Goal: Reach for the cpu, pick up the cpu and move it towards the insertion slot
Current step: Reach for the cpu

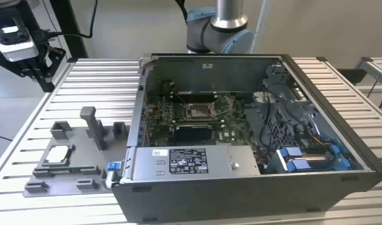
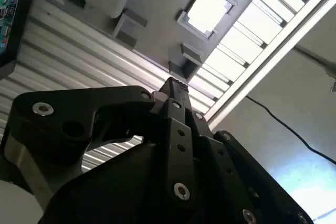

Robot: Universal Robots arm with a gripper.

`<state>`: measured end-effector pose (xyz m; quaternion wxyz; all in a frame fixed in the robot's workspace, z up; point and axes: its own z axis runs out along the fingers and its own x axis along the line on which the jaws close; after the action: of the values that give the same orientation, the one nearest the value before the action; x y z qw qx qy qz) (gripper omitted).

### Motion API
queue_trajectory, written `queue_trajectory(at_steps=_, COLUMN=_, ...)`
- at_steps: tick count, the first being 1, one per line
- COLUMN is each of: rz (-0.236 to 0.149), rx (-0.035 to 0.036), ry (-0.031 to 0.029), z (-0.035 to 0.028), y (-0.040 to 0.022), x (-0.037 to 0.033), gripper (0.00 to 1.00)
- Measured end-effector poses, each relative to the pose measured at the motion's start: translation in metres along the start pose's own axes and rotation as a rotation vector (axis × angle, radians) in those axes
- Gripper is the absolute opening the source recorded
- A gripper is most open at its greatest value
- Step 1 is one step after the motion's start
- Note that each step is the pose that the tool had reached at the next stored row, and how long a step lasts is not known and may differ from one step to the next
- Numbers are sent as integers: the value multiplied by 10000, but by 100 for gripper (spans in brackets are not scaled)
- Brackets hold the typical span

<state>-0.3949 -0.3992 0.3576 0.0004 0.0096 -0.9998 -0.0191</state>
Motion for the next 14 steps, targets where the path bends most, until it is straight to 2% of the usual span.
queue_trajectory(at_steps=14, rz=-1, rx=1, ry=0, z=0, y=-2, x=10, gripper=0)
